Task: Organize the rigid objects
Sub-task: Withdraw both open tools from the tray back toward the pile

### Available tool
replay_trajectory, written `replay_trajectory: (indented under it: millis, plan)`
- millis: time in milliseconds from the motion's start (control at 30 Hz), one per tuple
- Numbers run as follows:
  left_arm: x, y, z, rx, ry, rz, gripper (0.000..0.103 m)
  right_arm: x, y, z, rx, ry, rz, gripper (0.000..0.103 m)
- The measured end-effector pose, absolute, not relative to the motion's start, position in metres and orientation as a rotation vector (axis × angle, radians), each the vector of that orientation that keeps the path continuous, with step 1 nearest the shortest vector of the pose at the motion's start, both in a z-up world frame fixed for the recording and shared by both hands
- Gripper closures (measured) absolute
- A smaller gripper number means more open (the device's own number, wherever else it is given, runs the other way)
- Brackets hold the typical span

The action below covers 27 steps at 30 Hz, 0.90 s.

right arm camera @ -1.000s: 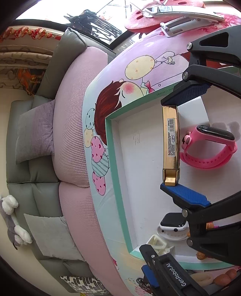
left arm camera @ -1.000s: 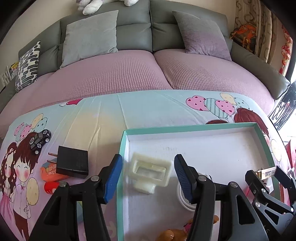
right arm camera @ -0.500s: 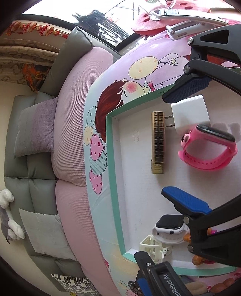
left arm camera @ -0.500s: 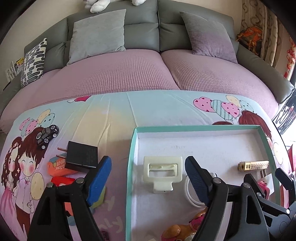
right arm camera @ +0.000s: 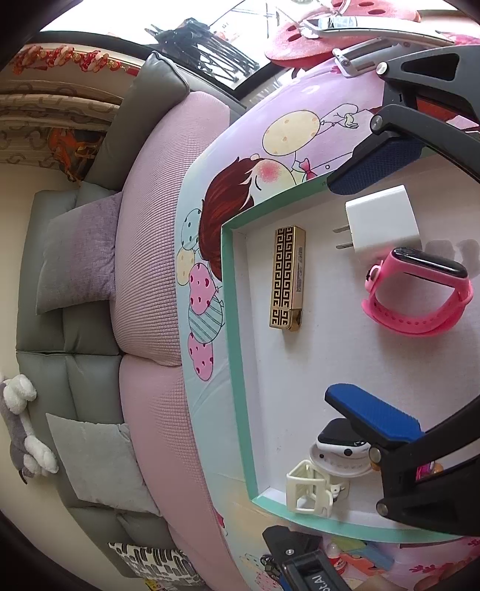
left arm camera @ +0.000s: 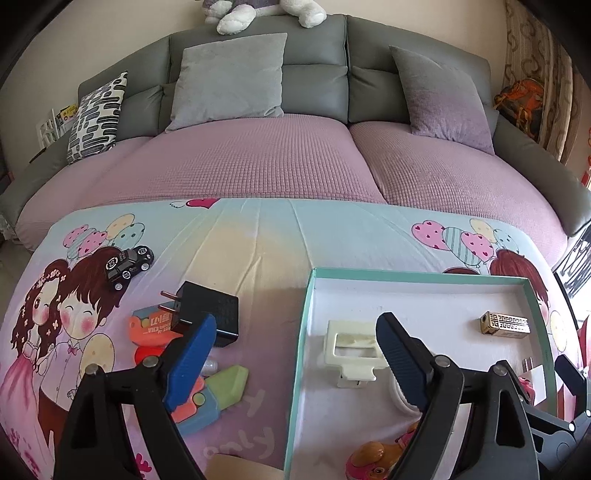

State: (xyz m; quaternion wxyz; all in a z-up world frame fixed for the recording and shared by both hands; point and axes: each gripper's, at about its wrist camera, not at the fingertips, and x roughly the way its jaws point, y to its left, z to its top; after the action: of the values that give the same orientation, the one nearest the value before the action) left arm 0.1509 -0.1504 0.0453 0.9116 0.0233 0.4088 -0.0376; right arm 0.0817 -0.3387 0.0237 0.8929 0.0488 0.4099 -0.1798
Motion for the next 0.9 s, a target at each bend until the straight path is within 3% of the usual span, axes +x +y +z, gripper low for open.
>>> replay_trajectory:
  millis: [567, 900]
  plan:
    - [0.131, -0.106, 0.084, -0.038, 0.754, 0.025, 0.014, 0.081, -0.316, 0.052, 0.196, 0.775, -0.220, 0.000]
    - [0.114, -0.042, 0.074, -0.080, 0.818, 0.190, 0.014, 0.090, -0.263, 0.054, 0.186, 0.787, -0.044, 0.000]
